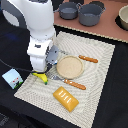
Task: Interact with the objects in diverse but meaningful ways.
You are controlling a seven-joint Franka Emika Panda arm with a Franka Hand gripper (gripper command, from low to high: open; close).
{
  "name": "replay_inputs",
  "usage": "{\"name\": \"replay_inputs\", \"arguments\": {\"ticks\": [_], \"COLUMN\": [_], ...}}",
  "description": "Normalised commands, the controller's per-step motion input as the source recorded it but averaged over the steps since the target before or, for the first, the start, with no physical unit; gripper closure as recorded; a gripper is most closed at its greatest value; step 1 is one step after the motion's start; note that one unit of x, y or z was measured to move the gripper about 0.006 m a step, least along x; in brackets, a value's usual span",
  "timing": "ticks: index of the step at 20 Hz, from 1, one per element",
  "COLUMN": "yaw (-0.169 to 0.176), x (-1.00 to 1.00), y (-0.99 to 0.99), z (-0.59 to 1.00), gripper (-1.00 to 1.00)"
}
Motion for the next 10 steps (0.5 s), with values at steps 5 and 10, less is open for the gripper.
{"name": "replay_inputs", "arguments": {"ticks": [5,10], "yaw": [-0.063,-0.009], "x": [-0.48,-0.27], "y": [0.62,0.59], "z": [1.0,0.87], "gripper": [1.0,1.0]}}
